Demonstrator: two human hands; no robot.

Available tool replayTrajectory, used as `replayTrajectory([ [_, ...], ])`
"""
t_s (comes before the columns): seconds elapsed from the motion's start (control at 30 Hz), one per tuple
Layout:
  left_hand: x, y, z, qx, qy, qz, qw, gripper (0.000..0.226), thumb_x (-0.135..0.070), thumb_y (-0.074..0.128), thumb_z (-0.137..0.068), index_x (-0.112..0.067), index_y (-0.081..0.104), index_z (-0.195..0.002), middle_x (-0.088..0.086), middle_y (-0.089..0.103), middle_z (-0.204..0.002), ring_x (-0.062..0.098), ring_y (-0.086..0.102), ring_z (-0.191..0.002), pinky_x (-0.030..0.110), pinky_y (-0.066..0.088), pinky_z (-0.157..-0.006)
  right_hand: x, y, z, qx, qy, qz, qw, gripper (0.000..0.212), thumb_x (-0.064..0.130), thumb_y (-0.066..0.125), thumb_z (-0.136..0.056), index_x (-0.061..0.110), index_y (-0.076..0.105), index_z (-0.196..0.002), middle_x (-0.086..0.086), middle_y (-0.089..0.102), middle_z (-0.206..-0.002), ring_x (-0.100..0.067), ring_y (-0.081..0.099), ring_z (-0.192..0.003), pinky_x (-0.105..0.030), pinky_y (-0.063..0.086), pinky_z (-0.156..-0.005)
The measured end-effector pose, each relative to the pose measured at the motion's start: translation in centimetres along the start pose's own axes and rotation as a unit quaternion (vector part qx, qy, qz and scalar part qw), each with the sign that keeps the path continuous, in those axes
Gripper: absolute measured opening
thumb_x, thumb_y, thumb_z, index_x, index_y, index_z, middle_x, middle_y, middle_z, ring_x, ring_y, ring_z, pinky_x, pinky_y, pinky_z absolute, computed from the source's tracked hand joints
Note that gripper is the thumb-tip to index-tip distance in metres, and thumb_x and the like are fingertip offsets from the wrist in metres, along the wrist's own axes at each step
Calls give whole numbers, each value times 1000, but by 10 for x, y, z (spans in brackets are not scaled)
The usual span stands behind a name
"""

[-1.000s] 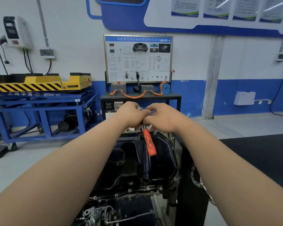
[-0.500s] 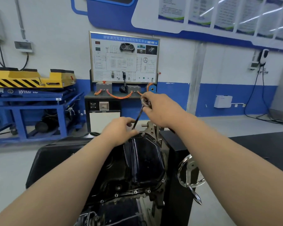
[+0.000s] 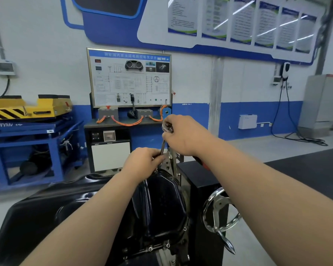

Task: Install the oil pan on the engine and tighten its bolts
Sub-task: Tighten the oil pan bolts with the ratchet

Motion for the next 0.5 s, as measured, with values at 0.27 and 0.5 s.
replayTrajectory([
  [0.27,7,7,-4,37,-24,-47,998,20,-39,55,-93,-26,71,-92,-5,64,-73,18,60,-71,39,54,-72,-1,18,5,4,10,5,1000,27,27,51,-91,20,52,-117,2,53,-99,-18,52,-85,-29,43,-68],
  [0.5,2,5,-7,70,1,-93,993,21,-37,49,-96,-25,66,-98,-7,58,-73,20,59,-73,39,53,-72,-2,11,0,4,28,90,996,27,37,52,-88,15,59,-74,-1,59,-72,-19,53,-63,-27,40,-50],
])
Point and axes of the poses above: each hand's wrist, its own z-axis away from the middle knuckle, its own y-axis out of the palm, x = y × z, the point moved 3 cm from there along -z, towards the middle knuckle
